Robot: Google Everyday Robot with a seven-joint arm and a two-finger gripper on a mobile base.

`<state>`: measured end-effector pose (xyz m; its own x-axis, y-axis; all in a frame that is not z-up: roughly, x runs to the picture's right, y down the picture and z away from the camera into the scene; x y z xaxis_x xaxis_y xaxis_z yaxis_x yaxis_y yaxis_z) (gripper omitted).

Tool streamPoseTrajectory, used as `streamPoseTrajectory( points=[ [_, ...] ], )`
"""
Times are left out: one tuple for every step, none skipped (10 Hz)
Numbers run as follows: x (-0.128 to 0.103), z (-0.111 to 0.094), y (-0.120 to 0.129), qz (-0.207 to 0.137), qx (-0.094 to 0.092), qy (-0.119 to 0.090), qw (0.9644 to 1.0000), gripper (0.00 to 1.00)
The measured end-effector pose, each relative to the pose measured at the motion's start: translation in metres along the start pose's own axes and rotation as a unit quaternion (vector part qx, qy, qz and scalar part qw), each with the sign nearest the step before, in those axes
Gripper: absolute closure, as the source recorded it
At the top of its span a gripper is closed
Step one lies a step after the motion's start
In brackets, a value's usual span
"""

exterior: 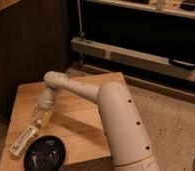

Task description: Place the bottle in the ceramic bowl

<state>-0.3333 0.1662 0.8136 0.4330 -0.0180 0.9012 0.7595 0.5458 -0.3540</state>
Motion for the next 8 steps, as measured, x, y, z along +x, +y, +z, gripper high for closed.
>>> streamPoseTrajectory(
  points=[
    [0.0, 0.003, 0.0, -0.001, -0.001, -0.002, 1.0, 0.35],
    [-0.001, 0.007, -0.001, -0.003, -0.003, -0.004, 1.0, 0.35],
    [-0.001, 0.009, -0.001, -0.004, -0.006, -0.006, 1.0, 0.35],
    [-0.001, 0.011, 0.001, -0.005, -0.011, -0.007, 0.9999, 0.35],
    [-0.001, 0.014, 0.004, -0.005, -0.015, -0.008, 0.9998, 0.35],
    [0.0, 0.015, 0.006, -0.004, -0.016, -0.011, 0.9998, 0.35],
    [0.0, 0.017, 0.007, -0.005, -0.018, -0.014, 0.9997, 0.35],
    [-0.003, 0.02, 0.008, -0.006, -0.019, -0.019, 0.9996, 0.35]
  ],
)
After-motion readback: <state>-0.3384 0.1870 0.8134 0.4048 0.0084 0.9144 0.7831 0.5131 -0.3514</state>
